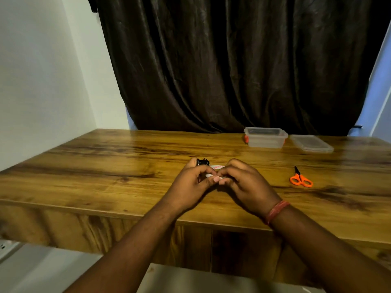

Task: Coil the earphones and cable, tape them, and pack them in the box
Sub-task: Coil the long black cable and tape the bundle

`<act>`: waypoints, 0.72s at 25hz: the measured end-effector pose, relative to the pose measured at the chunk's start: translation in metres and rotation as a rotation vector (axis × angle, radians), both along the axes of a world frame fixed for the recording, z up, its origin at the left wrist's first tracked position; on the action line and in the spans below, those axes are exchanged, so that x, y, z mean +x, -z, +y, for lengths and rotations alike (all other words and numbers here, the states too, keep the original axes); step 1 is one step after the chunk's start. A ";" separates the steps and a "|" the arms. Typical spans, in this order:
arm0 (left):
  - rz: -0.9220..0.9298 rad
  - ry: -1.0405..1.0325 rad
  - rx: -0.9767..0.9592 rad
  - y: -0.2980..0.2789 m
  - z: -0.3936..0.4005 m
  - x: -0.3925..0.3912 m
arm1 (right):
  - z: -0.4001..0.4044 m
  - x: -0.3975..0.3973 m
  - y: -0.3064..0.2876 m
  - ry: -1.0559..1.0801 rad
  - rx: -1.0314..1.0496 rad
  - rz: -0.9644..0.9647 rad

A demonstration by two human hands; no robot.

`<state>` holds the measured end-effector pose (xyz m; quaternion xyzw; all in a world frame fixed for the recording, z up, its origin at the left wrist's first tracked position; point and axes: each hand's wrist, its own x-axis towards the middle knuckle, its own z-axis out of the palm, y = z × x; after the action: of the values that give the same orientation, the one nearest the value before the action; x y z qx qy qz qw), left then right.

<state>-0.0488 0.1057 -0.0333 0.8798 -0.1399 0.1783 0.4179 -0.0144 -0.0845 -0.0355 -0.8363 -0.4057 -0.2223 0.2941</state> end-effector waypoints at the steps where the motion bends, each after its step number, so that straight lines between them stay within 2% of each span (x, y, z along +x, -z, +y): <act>1: 0.014 0.015 -0.002 0.000 0.000 0.000 | -0.002 -0.001 -0.001 -0.004 0.037 0.006; 9: 0.040 0.083 -0.063 -0.002 -0.001 -0.006 | -0.007 -0.006 -0.003 0.007 0.149 0.068; 14: 0.135 0.143 -0.346 0.003 0.002 0.000 | -0.012 -0.002 -0.003 0.067 0.098 0.034; 15: 0.140 0.149 -0.347 0.003 0.002 -0.001 | -0.012 -0.003 -0.003 0.064 0.081 0.004; 18: 0.046 0.064 -0.112 0.003 0.001 -0.003 | -0.010 -0.004 -0.001 0.046 -0.044 -0.129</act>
<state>-0.0515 0.1067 -0.0366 0.8539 -0.1480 0.1523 0.4752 -0.0186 -0.0944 -0.0347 -0.8357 -0.4092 -0.2736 0.2434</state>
